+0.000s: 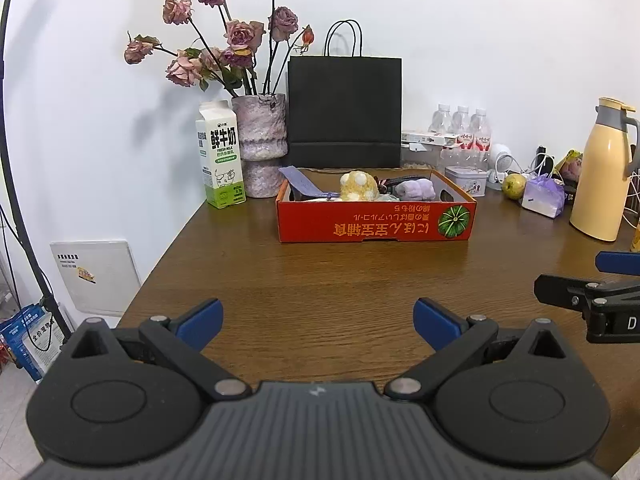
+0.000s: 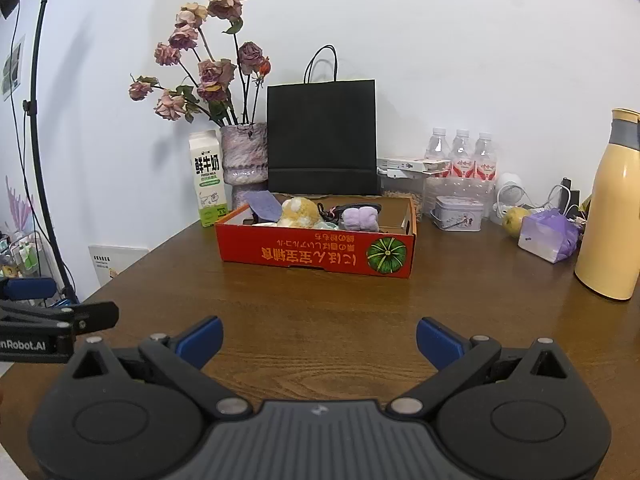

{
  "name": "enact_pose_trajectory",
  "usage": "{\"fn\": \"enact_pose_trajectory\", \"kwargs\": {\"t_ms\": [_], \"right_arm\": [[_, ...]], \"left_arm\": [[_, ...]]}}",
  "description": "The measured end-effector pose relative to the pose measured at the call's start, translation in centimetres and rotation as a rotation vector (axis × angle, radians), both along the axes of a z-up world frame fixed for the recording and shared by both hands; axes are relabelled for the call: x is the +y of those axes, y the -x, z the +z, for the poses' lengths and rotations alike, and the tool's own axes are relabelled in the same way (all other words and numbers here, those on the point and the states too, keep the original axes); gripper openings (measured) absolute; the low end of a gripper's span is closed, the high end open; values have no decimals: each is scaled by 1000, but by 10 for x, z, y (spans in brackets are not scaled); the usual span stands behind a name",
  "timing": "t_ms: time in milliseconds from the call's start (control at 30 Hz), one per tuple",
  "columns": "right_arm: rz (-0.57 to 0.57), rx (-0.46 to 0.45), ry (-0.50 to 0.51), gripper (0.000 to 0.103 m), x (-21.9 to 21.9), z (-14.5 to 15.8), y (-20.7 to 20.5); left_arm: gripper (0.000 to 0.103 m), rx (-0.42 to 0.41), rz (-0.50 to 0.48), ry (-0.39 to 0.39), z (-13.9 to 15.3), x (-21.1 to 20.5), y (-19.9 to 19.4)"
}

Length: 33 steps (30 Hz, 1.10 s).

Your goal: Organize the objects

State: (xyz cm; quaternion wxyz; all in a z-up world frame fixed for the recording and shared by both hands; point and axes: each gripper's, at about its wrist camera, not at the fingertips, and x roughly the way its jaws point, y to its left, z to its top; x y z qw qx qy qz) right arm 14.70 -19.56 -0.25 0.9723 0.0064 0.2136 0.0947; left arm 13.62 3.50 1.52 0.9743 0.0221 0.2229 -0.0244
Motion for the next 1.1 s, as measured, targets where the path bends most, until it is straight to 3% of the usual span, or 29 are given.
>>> {"fn": "enact_pose_trajectory", "kwargs": {"t_ms": [1100], "right_arm": [[-5,5,-4,103,-4,-2,4]], "left_arm": [[103,12,-10,12,-6,-3,7]]}}
